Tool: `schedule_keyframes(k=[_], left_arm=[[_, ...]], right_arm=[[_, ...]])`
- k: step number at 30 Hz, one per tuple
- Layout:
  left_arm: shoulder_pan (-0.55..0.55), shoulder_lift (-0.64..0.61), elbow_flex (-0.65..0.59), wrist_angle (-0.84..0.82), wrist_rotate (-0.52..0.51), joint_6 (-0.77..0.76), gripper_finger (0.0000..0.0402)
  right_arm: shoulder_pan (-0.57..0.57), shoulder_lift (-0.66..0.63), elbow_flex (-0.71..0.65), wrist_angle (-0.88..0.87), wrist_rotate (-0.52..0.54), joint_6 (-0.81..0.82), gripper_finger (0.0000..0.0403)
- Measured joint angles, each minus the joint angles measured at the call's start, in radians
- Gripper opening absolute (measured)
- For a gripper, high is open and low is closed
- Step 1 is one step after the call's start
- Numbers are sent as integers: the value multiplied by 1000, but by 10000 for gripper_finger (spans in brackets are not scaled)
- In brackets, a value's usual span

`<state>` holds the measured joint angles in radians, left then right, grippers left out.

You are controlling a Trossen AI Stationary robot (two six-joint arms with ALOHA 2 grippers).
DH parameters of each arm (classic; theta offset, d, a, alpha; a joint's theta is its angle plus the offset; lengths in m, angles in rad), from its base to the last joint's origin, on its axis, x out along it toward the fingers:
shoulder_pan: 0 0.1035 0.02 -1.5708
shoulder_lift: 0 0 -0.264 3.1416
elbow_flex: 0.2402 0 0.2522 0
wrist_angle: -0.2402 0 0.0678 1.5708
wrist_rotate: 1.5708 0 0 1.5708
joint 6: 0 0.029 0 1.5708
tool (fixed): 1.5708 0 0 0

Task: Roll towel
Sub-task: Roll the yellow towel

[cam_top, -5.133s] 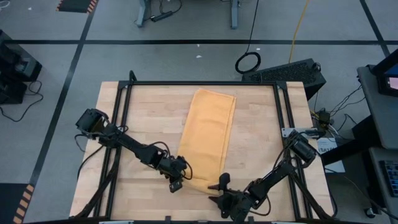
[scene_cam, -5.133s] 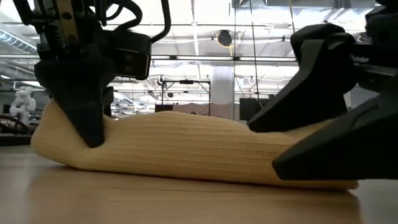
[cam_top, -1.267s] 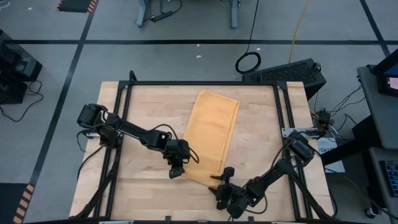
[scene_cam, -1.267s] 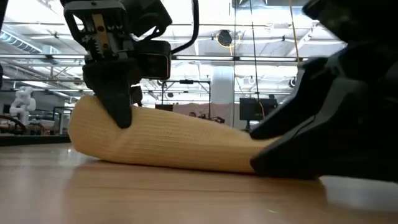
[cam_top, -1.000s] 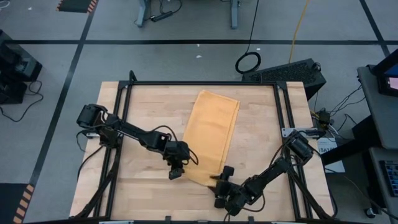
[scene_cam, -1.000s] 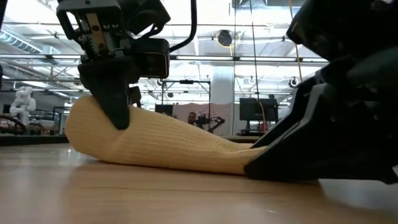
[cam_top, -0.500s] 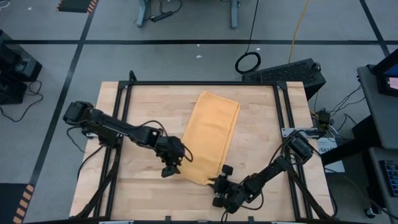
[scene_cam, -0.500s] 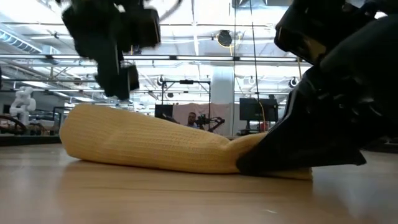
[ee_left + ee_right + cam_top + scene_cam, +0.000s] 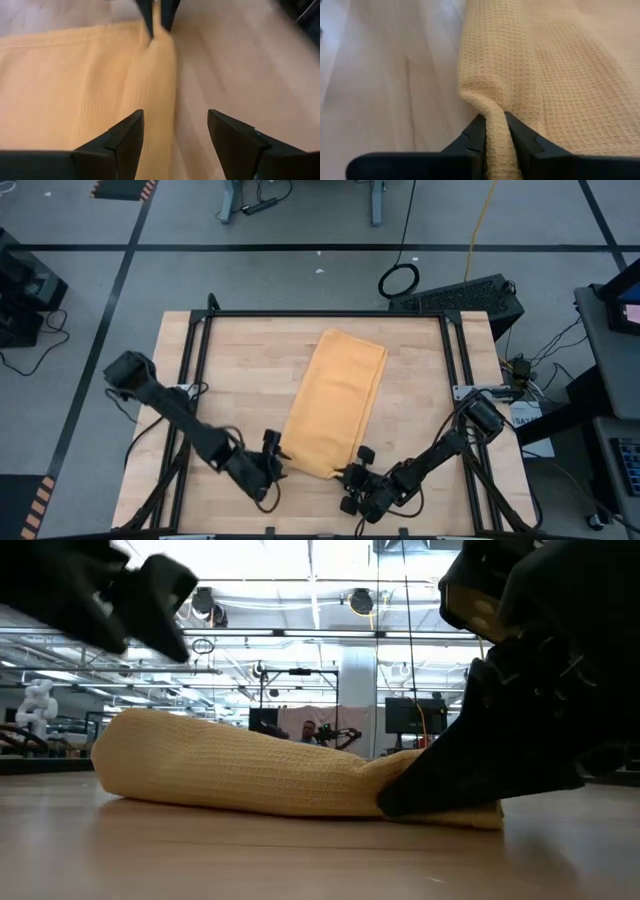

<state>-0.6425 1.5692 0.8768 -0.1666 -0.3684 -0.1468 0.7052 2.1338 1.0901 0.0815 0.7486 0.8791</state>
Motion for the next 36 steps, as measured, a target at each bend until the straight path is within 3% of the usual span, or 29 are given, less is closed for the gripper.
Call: schedule_keyframes(k=[3, 6, 19, 23, 27, 32, 36], left_arm=[[-45, 75, -1, -11, -107, 27, 224], [-60, 122, -1, -6, -152, 57, 224], [-1, 217, 1, -73, -136, 47, 224], [27, 219, 2, -72, -77, 12, 217], [59, 215, 2, -76, 31, -5, 157], [100, 213, 3, -62, 128, -6, 26], [123, 198, 1, -42, 197, -9, 20]], right_arm=[[-4, 0, 0, 0, -38, 1, 41], [-11, -1, 0, 2, -74, 1, 41], [-26, -3, 0, 3, -105, -21, 41], [-26, -3, 0, 11, -106, -23, 41], [-26, -19, -2, 9, -122, -40, 41], [-24, -51, -3, 0, -144, -98, 50], [-15, -73, -5, -10, -172, -189, 81]])
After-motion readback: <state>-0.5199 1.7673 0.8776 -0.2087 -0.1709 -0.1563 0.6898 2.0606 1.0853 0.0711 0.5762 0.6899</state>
